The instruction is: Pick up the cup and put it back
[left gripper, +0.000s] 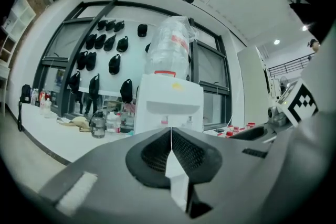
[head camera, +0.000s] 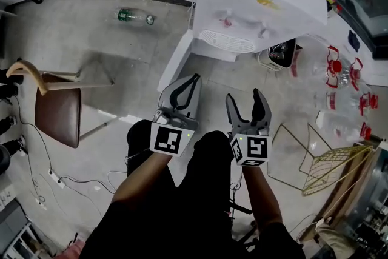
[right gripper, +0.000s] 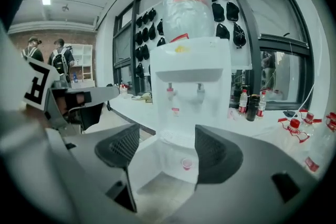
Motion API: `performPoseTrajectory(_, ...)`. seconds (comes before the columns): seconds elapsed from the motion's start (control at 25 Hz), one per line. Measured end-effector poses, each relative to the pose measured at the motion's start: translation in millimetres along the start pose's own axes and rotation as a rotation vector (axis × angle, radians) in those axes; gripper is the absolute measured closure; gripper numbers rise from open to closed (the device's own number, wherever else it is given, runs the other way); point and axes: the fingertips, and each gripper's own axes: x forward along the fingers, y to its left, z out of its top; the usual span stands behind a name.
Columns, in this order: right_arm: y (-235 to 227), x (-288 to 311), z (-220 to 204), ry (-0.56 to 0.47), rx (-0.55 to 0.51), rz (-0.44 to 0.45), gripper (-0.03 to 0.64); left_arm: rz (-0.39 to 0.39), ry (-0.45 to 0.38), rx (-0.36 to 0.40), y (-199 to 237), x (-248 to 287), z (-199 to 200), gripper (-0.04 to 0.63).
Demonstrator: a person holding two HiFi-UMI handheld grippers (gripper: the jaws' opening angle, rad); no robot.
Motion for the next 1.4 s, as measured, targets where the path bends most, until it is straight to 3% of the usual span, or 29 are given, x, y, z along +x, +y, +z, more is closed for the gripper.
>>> performPoseTrajectory(0.32,-21,62,-93,-0.068,-0.010,-0.021,0.310,-0.055,-0.062,0.084,18,47,-104,0.588)
performPoseTrajectory(0.48,-28,89,-131,-0.097,-0.002,-0.027,0.310,-0.061,-0.067,0.078,29,57,-139,0.588)
performPoseTrajectory(0.72,-36,132,-173,-0.070,0.014,-0.024,0.310,-0.034,-0.136,0.091,38,62,-126,0.588)
performPoseTrajectory(1.4,-69,253,-240,0.015,0.019,-0.080,0.310,-0.069,-0.086,0.063,46,72,-152,0.588)
